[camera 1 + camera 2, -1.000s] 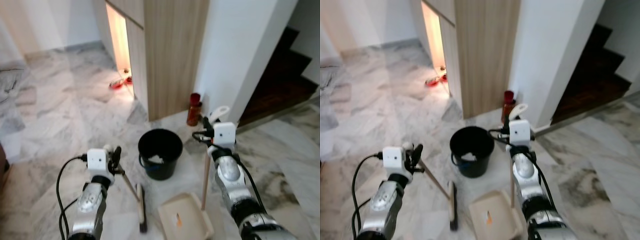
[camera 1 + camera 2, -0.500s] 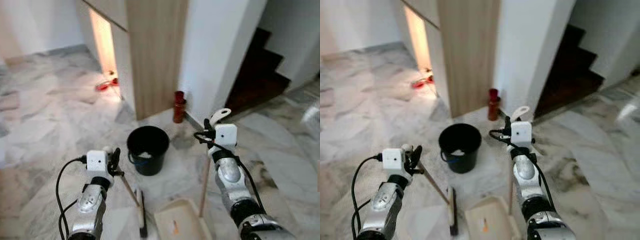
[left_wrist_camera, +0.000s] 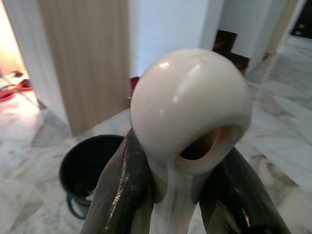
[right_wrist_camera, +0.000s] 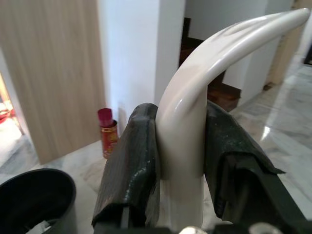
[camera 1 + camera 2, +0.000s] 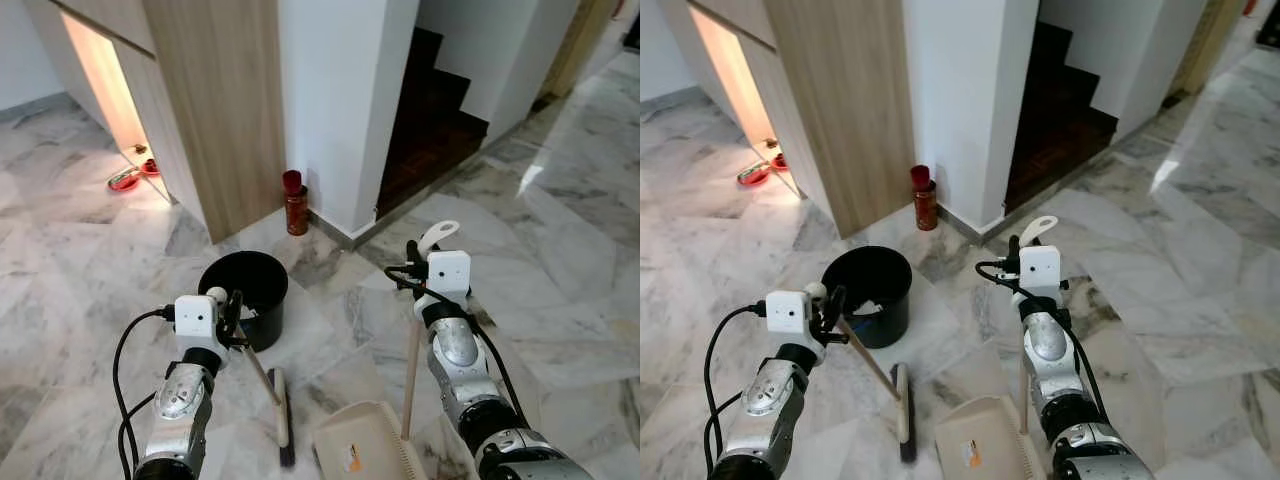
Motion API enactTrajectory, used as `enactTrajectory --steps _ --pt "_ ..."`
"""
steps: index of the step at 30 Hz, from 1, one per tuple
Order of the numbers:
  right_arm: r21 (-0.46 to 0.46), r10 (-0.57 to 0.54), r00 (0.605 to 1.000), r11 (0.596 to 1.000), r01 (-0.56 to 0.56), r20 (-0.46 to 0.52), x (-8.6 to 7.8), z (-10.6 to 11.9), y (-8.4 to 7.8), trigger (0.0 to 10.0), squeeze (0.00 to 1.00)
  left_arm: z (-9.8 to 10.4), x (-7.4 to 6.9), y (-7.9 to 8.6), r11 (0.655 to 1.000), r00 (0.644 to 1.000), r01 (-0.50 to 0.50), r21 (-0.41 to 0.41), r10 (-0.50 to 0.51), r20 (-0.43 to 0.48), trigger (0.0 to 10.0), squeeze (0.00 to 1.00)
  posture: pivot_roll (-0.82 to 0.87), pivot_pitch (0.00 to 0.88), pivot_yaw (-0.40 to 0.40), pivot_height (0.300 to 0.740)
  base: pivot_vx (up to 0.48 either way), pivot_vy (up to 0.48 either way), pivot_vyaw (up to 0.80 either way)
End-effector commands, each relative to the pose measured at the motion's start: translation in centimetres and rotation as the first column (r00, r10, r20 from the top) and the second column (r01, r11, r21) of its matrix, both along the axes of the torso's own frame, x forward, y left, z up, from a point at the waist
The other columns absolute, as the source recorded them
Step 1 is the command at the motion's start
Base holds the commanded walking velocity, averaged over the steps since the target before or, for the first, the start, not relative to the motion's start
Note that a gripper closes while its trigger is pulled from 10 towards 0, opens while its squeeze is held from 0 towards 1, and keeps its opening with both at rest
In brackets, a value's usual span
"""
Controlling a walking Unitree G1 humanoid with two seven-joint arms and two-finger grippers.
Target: Sweep floor
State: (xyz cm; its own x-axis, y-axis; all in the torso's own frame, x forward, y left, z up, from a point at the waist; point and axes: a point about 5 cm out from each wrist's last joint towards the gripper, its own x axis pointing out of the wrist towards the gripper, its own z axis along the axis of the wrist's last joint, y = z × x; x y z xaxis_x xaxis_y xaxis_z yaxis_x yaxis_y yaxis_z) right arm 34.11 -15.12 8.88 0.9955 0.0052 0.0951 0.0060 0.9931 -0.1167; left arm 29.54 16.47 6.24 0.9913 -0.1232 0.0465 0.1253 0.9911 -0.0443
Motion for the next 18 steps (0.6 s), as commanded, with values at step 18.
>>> enactTrajectory --steps 18 --pt "0.053 -0.057 0.998 0.997 0.055 0.022 0.3 0.5 -0.1 10.0 0.0 0.4 0.0 0.5 1.0 1.0 0.013 0.02 -0.013 0.019 10.0 0.0 0.02 0.0 -0.009 0.74 0.0 0.0 -0.8"
